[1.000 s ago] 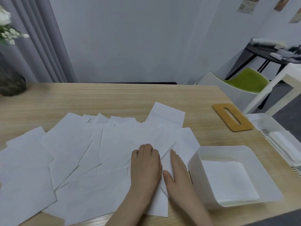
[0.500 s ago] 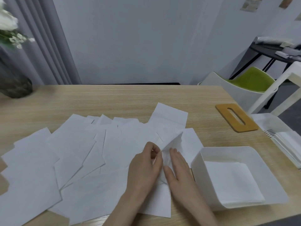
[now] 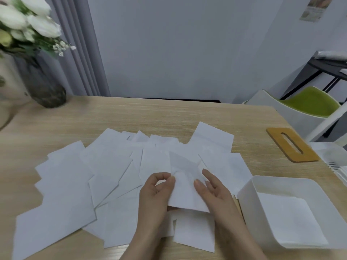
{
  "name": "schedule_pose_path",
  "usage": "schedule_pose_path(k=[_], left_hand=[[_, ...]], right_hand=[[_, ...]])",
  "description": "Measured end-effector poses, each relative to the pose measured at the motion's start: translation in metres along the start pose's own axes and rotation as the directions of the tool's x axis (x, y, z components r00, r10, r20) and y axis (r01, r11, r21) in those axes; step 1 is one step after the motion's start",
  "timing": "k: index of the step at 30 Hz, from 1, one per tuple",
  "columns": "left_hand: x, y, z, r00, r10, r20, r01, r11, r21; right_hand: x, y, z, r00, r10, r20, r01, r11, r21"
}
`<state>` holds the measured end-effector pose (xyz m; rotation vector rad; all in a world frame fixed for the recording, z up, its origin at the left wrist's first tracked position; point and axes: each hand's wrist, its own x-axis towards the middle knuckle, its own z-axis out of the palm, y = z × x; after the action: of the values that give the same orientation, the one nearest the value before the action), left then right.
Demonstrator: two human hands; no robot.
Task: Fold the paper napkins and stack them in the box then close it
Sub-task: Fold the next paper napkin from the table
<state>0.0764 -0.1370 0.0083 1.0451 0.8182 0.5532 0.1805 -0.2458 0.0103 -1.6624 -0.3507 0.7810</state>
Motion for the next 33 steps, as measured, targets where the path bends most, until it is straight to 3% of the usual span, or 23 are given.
schedule_pose_path(k=[3, 6, 11, 20, 28, 33], left_hand=[[-0.004, -0.003, -0.013, 0.997, -0.07, -0.029, 0.07, 0.998, -0.005], [-0.008, -0.006, -0.027, 0.995, -0.101, -0.027, 0.101, 0.995, 0.013], [-0.009, -0.006, -0.047, 0.999, -0.034, -0.004, 0.035, 0.996, 0.082], [-0.015, -0.005, -0.091, 0.991, 0.052, -0.127, -0.048, 0.998, 0.037], [-0.028, 0.0, -0.158, 0.93, 0.097, -0.356, -0.13, 0.989, -0.071], [-0.042, 0.007, -0.21, 0.848, 0.122, -0.516, -0.182, 0.981, -0.068]], right_hand=[[0.001, 0.002, 0.008, 0.999, 0.031, 0.009, -0.032, 0.997, 0.077], [-0.002, 0.006, 0.017, 0.999, -0.049, 0.001, 0.049, 0.999, -0.012], [-0.011, 0.004, 0.038, 0.985, -0.097, 0.14, 0.11, 0.99, -0.087], [-0.013, 0.0, 0.084, 0.966, -0.141, 0.217, 0.175, 0.973, -0.148], [-0.01, 0.0, 0.139, 0.928, -0.137, 0.347, 0.225, 0.947, -0.23], [0.001, -0.007, 0.171, 0.863, -0.22, 0.455, 0.396, 0.853, -0.339]])
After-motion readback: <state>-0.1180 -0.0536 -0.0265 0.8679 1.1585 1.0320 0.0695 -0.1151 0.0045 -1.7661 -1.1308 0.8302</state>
